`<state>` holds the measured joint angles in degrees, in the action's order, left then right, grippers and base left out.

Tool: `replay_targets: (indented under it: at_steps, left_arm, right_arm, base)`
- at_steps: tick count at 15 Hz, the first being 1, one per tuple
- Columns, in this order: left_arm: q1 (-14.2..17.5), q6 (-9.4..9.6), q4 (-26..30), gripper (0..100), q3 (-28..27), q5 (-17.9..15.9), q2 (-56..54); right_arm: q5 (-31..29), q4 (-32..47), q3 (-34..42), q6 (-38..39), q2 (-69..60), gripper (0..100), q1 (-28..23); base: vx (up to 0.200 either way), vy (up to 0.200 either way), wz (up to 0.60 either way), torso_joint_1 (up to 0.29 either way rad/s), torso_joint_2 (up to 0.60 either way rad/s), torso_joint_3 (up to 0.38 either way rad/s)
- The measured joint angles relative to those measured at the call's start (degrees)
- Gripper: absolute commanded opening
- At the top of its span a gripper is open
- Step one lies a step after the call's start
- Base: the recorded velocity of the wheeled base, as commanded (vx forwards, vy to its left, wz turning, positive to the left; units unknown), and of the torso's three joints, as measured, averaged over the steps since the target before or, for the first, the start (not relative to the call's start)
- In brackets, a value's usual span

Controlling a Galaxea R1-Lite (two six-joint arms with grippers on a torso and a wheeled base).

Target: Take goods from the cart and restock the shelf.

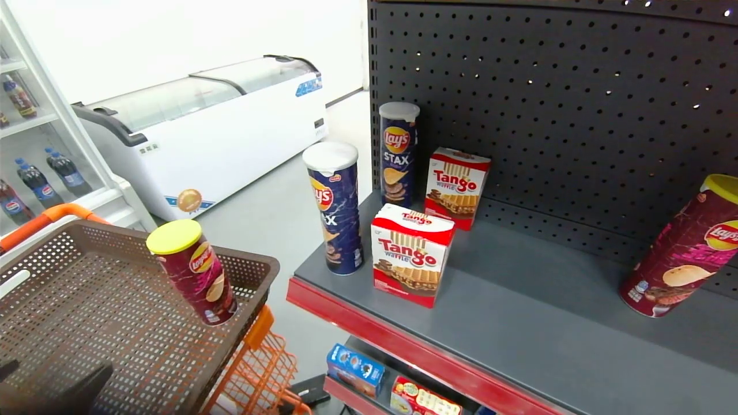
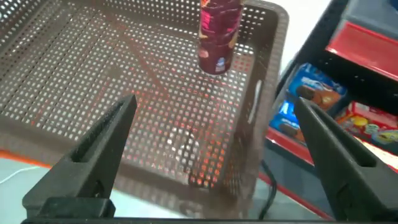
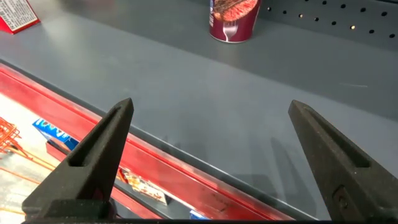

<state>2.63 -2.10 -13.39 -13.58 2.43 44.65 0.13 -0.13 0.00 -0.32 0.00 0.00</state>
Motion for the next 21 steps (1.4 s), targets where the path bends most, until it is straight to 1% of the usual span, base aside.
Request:
replay_targets:
  at_steps: [3,5,10,14,15,16,18,21]
  left_arm:
    - [2.07,0.27,-11.92,100,-0.24,-0.98,13.73]
    - [2.29,0.40,-19.70,100,-0.67,-1.48,21.93]
    - [0.01,0.51,-43.44,100,-2.27,-1.74,43.08]
    - [-1.34,0.87,-57.02,100,-3.34,-1.67,54.93]
    - [-1.60,0.93,-59.09,100,-3.58,-1.39,57.03]
    - [-1.78,1.01,-60.58,100,-3.95,-0.24,59.09]
    - [-1.79,1.08,-61.50,100,-5.85,2.44,62.06]
    - [-1.71,1.34,-62.12,100,-8.30,3.01,65.02]
  right_arm:
    - [0.02,-0.02,0.00,0.00,0.00,100,0.00]
    - [0.02,0.00,0.00,0.00,0.00,100,-0.02]
    - [0.00,0.00,0.00,0.00,0.00,100,0.00]
    - [0.02,0.04,0.00,0.00,0.00,100,0.00]
    - [0.00,0.02,0.00,0.00,0.00,100,0.00]
    - [0.00,0.02,0.00,-0.01,0.00,100,0.00]
    - [0.00,0.02,0.00,0.00,0.00,100,0.00]
    - [0.00,0.02,0.00,0.00,0.00,100,0.00]
  base:
    - [0.000,0.000,0.00,0.000,0.00,0.000]
    - [0.000,0.000,0.00,0.000,0.00,0.000]
    - [0.000,0.000,0.00,0.000,0.00,0.000]
    - [0.000,0.000,0.00,0.000,0.00,0.000]
    - [0.000,0.000,0.00,0.000,0.00,0.000]
    - [0.000,0.000,0.00,0.000,0.00,0.000]
    - [0.000,0.000,0.00,0.000,0.00,0.000]
    - [0.000,0.000,0.00,0.000,0.00,0.000]
